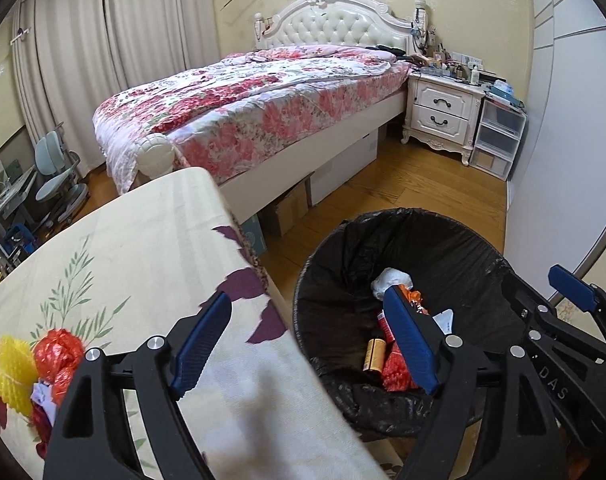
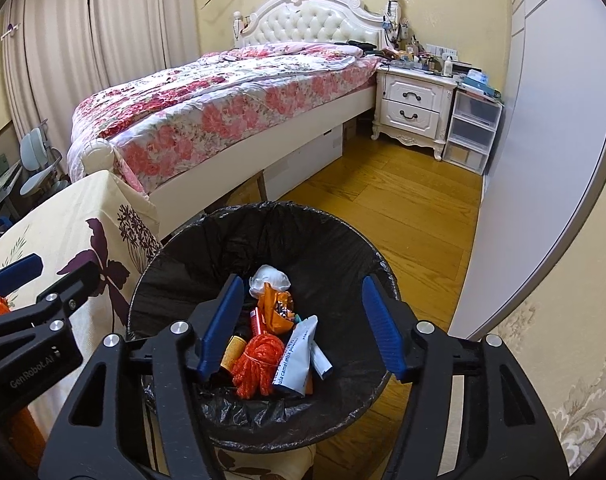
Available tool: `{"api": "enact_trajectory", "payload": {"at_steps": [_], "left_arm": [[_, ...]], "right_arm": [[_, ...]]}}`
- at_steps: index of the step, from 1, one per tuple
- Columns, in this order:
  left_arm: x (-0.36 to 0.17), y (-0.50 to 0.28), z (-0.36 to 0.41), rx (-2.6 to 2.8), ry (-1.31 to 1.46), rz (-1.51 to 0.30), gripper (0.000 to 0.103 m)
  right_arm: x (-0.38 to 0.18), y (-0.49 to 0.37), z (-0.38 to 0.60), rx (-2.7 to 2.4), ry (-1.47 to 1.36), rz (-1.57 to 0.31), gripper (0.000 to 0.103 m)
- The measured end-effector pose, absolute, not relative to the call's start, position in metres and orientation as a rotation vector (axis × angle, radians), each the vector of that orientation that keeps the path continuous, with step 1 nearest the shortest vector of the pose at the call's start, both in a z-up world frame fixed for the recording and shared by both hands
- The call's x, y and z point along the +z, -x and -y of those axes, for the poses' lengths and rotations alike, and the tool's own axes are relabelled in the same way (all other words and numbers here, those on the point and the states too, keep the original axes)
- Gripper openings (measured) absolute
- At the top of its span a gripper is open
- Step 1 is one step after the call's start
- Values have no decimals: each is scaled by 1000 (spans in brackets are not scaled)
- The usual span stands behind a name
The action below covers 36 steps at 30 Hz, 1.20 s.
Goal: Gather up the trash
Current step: 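Carry the amber bottle and white tube over the bin and open both tools, then move both tools back over the remaining items on the bed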
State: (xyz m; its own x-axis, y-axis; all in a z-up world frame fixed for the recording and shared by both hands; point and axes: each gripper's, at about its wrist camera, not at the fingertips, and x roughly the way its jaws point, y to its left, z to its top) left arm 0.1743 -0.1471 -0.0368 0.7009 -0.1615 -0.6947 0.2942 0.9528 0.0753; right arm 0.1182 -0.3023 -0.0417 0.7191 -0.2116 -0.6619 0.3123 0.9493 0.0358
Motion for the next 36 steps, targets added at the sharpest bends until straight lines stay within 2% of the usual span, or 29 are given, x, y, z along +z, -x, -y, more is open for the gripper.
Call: {"api": "enact_trajectory", "payload": {"at_steps": [3, 15, 36], "left_arm": [[-34, -170, 136, -232, -171, -762, 80], [-22, -141, 89, -175, -128, -747, 80], [-22, -94, -31, 9, -24, -775, 80]], "right_arm": [[-39, -115, 298, -290, -142, -708, 67], [-27, -100, 265, -234, -119, -700, 75], [-32, -86, 158, -15, -9, -747, 77]]}}
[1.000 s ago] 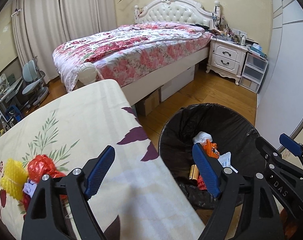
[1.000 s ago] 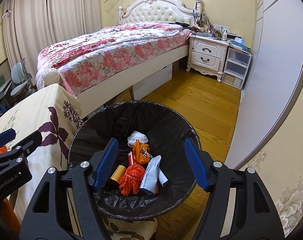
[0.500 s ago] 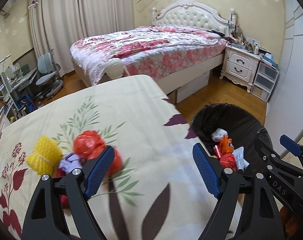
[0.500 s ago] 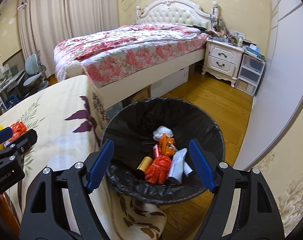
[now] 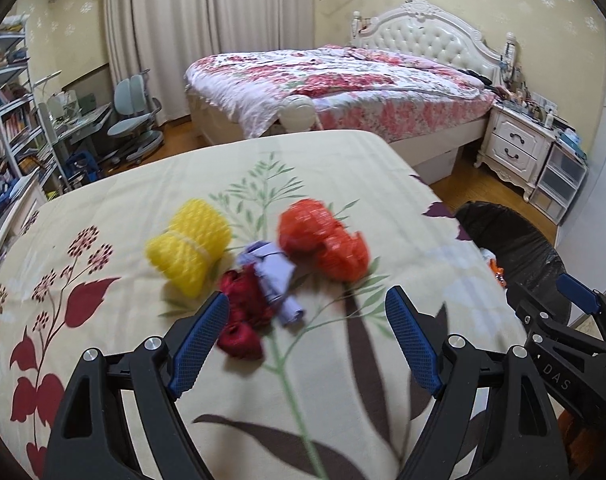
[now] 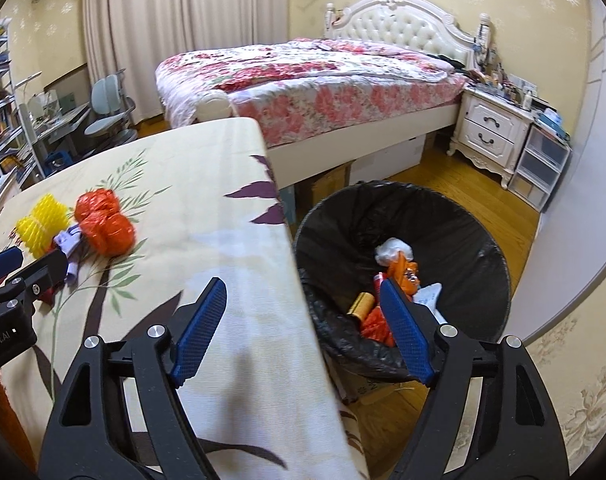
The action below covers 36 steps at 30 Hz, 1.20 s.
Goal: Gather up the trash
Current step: 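Move both tools back over the remaining items on the bed, then grasp the yellow foam net with the left tool while the right tool grasps the orange bag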
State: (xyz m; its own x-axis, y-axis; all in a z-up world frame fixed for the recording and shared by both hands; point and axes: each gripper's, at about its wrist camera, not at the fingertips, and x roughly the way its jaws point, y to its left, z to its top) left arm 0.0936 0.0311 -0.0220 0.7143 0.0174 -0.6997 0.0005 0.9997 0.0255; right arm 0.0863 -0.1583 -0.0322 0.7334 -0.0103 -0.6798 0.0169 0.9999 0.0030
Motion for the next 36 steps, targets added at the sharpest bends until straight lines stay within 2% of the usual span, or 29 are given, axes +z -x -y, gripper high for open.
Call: {"api": "enact_trajectory", "payload": {"at_steps": [18, 36], "left_arm": [[-26, -88, -112, 137, 43, -787, 80], [-36, -139, -127, 71, 42, -809, 79]], "right_arm": [[-30, -95, 99, 103, 50, -754, 77], [-18, -129, 58, 161, 81, -732, 77]]}}
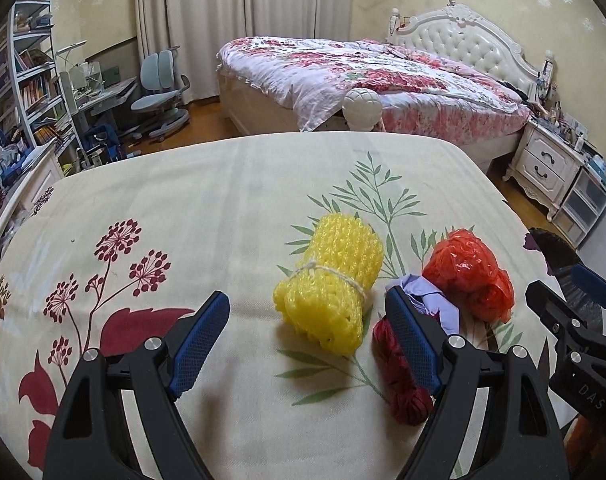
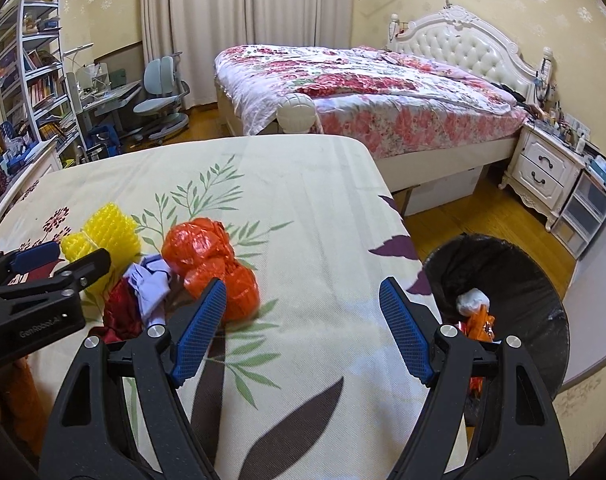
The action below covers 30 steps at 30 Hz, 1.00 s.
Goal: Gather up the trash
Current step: 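Grasp the yellow foam net with the left tool while the right tool grasps the orange bag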
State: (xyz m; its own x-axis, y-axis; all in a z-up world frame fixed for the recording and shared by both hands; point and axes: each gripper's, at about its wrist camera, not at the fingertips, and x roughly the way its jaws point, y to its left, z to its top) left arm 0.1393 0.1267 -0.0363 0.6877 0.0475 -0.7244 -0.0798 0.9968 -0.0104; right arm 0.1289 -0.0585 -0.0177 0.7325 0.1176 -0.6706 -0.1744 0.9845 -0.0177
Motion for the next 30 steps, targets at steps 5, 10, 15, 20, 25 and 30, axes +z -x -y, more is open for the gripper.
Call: {"api": "enact_trajectory", "payload": {"at_steps": [5, 10, 15, 20, 25, 30], "left_arm": [[-42, -147, -130, 41, 38, -829, 54], [-43, -143, -131, 32, 15, -813, 47], [-41, -137, -142, 49, 24, -805, 47], [-37, -131, -156, 78, 40, -801, 47], [-40, -130, -161, 93, 35, -806, 47], [-43, -128, -163, 95, 43, -809, 47]], "right_arm": [[-18, -132, 49, 178, 88, -733, 77], [-17, -134, 38, 202, 97, -731, 77], [-19, -140, 26, 227, 106, -737, 77], [-24, -152, 16, 245, 113, -761, 77], [-32, -163, 10, 264, 104, -802, 61], [-38, -166, 10, 273, 81, -830, 39]]}}
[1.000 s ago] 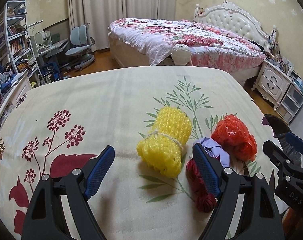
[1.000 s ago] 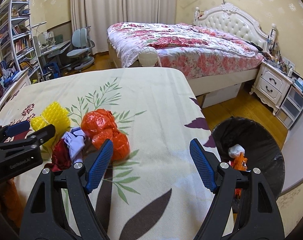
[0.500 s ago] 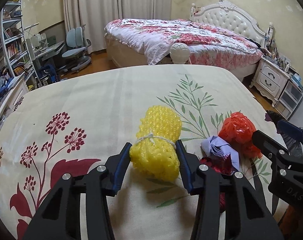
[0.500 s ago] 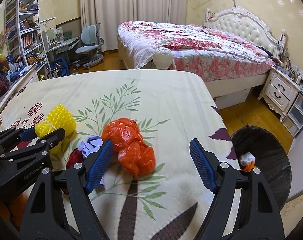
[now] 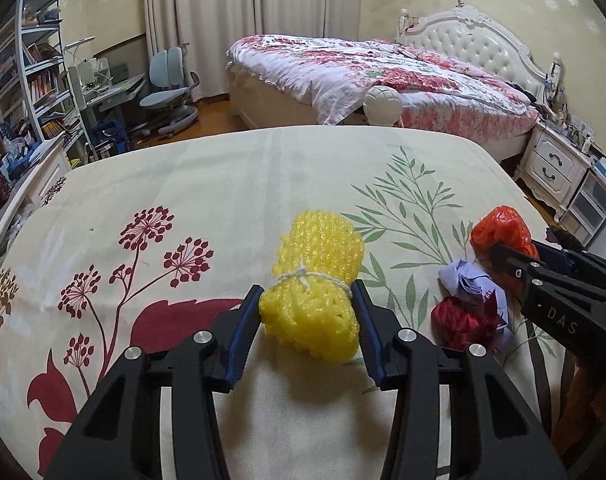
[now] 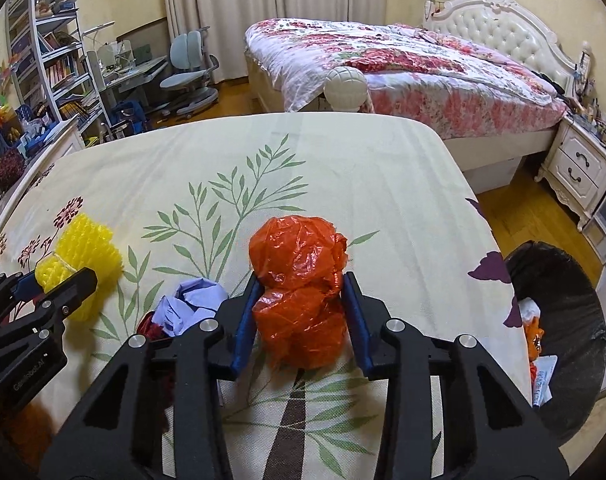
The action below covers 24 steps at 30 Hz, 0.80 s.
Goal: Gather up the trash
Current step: 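Grasp the yellow foam net with the left tool while the right tool grasps the orange bag, then carry the yellow foam net and orange bag over the black bin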
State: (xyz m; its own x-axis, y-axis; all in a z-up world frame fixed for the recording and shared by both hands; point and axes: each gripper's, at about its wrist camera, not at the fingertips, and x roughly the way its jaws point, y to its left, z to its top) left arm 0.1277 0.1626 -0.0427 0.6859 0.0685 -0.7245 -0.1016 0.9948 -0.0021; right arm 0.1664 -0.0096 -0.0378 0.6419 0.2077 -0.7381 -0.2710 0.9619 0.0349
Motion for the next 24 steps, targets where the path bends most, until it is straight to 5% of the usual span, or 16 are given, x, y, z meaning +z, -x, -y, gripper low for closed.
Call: {"api": "enact_trajectory", "payload": {"at_steps": [24], "left_arm": [[-30, -87, -128, 70, 49, -776, 47]], "right_arm": [[-26, -106, 54, 224, 66, -788, 38]]}}
